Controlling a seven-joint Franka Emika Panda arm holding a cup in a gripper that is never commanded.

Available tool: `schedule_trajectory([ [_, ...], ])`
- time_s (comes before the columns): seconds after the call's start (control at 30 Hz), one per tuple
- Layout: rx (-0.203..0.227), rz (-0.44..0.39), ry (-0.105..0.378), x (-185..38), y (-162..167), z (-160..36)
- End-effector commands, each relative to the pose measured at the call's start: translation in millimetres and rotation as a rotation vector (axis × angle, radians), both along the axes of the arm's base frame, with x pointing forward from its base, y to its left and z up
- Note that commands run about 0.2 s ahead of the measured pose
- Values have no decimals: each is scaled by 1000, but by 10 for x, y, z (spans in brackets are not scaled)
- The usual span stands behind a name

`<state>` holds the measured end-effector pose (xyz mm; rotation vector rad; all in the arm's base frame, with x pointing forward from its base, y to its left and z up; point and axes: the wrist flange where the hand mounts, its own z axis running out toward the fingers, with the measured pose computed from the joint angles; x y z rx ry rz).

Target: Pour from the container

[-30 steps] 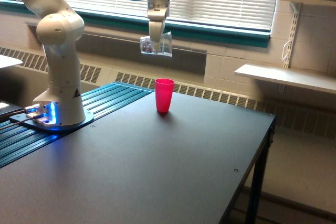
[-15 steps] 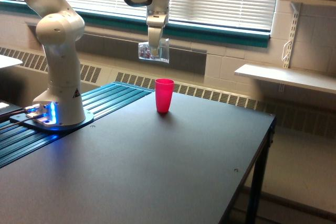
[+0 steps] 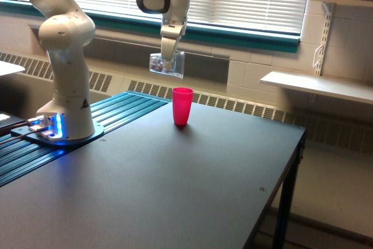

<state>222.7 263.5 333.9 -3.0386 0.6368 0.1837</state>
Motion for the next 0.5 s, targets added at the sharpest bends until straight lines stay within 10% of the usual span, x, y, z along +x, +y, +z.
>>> schedule_trajectory([
  [0.03, -2, -5, 14, 60, 5, -26],
  [0.5, -25, -3, 85, -12, 97, -199],
])
